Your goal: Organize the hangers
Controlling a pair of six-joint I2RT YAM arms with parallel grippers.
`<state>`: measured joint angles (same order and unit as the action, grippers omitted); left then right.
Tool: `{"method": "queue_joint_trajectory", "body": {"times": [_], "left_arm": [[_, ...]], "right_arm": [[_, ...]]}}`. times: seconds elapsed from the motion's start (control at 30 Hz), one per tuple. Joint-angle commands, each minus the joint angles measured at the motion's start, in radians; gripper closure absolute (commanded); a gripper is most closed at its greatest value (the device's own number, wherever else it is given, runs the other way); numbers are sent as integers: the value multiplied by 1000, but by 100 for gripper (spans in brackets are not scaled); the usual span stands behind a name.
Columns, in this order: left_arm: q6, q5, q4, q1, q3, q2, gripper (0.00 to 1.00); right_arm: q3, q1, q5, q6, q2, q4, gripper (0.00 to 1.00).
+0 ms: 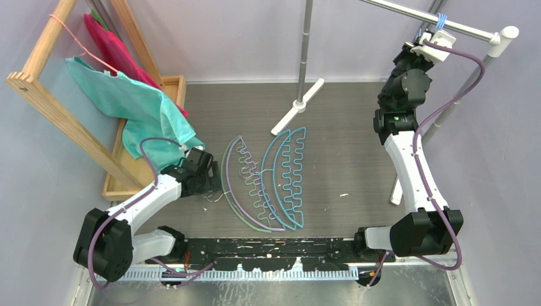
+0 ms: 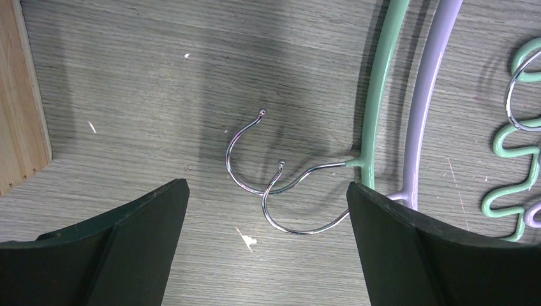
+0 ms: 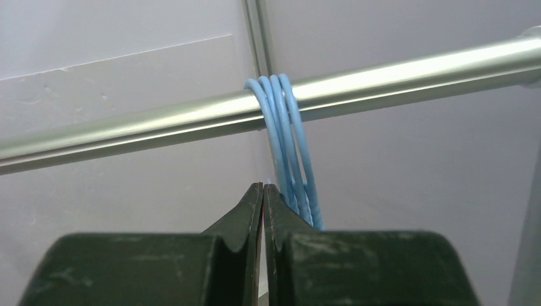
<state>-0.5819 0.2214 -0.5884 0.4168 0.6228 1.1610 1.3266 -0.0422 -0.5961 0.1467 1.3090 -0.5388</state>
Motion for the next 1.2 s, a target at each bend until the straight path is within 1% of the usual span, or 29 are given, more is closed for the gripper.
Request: {"method": "queue_joint_trajectory", "body": {"times": [0.0, 0.13, 0.33, 0.73, 0.87, 0.97, 1.0, 1.1, 1.17], "left_arm": [[11, 4, 0, -6, 22, -17, 2], [11, 2, -1, -5, 22, -15, 2], [11, 0, 1, -6, 22, -17, 2], [9, -3, 2, -6, 17, -23, 2], [10, -2, 0, -6, 16, -24, 2], [10, -4, 1, -5, 15, -28, 2], [10, -4, 1, -6, 15, -29, 2], [10, -2, 3, -6, 14, -30, 2], [10, -2, 4, -6, 13, -30, 2]], "right_arm": [[14, 28, -103, 44, -38, -73, 91], [3, 57, -149, 48, -49, -82, 91], [7, 102, -160, 35, -61, -57, 91], [14, 164, -185, -33, -71, 40, 91], [25, 174, -226, -47, -71, 88, 91], [18, 182, -202, -71, -84, 118, 91], [14, 183, -183, -80, -92, 130, 89], [-13, 183, -96, -107, -129, 141, 78], [-29, 183, -41, -118, -147, 145, 76]]}}
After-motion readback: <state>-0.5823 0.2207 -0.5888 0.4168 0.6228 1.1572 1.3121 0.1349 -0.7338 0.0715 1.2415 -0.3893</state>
